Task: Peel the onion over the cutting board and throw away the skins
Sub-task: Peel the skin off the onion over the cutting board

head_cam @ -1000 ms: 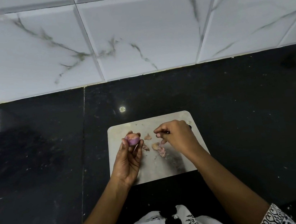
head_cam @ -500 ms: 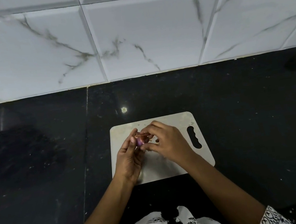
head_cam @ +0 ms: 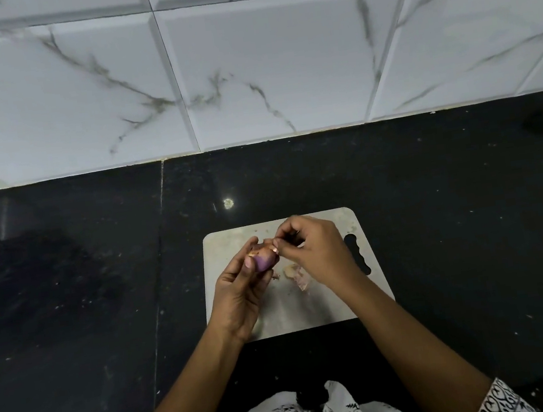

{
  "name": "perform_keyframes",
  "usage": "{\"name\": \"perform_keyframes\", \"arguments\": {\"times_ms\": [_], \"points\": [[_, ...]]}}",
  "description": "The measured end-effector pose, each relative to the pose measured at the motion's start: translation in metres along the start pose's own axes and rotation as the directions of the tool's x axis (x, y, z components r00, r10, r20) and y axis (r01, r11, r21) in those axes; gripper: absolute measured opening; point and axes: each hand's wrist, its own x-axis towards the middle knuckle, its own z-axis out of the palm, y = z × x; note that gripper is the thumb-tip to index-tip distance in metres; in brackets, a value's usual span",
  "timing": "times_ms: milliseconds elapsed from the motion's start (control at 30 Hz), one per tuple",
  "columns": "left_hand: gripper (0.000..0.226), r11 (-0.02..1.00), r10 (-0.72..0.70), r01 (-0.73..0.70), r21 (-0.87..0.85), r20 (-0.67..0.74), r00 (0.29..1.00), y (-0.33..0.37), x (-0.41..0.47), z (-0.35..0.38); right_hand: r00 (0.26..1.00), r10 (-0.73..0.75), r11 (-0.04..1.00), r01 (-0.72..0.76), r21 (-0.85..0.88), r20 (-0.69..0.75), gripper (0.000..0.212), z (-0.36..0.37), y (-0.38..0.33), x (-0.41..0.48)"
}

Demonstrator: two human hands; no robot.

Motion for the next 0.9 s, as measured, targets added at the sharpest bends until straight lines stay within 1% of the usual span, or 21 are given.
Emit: {"name": "perform_keyframes", "arguments": {"times_ms": [67,200,300,367,433,533,567,600,700,767,833,900], "points": [[0.07,1.0,-0.013,0.013,-0.009,0.014,1.0,0.0,-0.001,0.001,0.999,0.041,0.999,-0.041,-0.01,-0.031,0.003,-0.004,0.002,0.004],[0.073,0.996,-0.046,0.049,-0.07,0.041,0.998,0.002,-0.003,0.003,0.994,0.098,0.99,-0.102,-0.093,-0.047,0.008,-0.008,0.009,0.009],[0.077,0.989,-0.073,0.078,-0.126,0.047,0.996,0.003,-0.004,0.001,0.987,0.147,0.984,-0.152,-0.094,-0.058,0.012,-0.007,0.013,0.009],[0.071,0.985,-0.081,0.089,-0.146,0.058,0.995,0.002,-0.004,-0.002,0.984,0.178,0.977,-0.18,-0.116,-0.024,0.009,-0.005,0.017,0.007],[0.069,0.985,-0.084,0.091,-0.149,0.049,0.995,0.001,-0.003,-0.004,0.979,0.196,0.97,-0.186,-0.157,0.054,0.008,-0.005,0.019,0.004],[0.072,0.987,-0.083,0.087,-0.133,0.036,0.996,0.0,-0.002,-0.005,0.959,0.201,0.948,-0.139,-0.288,0.199,0.027,-0.005,0.02,0.0],[0.071,0.989,-0.079,0.083,-0.126,0.037,0.996,0.0,-0.002,-0.005,0.957,0.198,0.951,-0.136,-0.277,0.211,0.03,-0.006,0.018,-0.001],[0.07,0.99,-0.076,0.079,-0.113,0.036,0.996,0.0,-0.002,-0.005,0.959,0.195,0.963,-0.147,-0.226,0.207,0.03,-0.006,0.015,-0.001],[0.07,0.996,-0.064,0.066,-0.064,0.026,0.998,0.0,-0.002,-0.005,0.973,0.127,0.99,-0.138,0.043,0.194,0.023,-0.007,0.004,-0.002],[0.073,0.998,-0.047,0.048,-0.028,0.032,0.998,0.0,-0.002,-0.004,0.974,0.078,0.994,-0.092,0.057,0.212,0.025,-0.004,-0.002,-0.002],[0.075,0.999,-0.04,0.041,-0.009,0.03,0.999,0.0,-0.003,-0.001,0.985,0.043,0.998,-0.05,0.041,0.166,0.017,0.001,-0.004,0.0],[0.07,0.999,-0.044,0.044,-0.011,0.012,0.999,0.001,-0.004,0.001,0.993,0.043,0.995,-0.052,0.082,0.108,0.008,0.002,-0.004,0.002]]}}
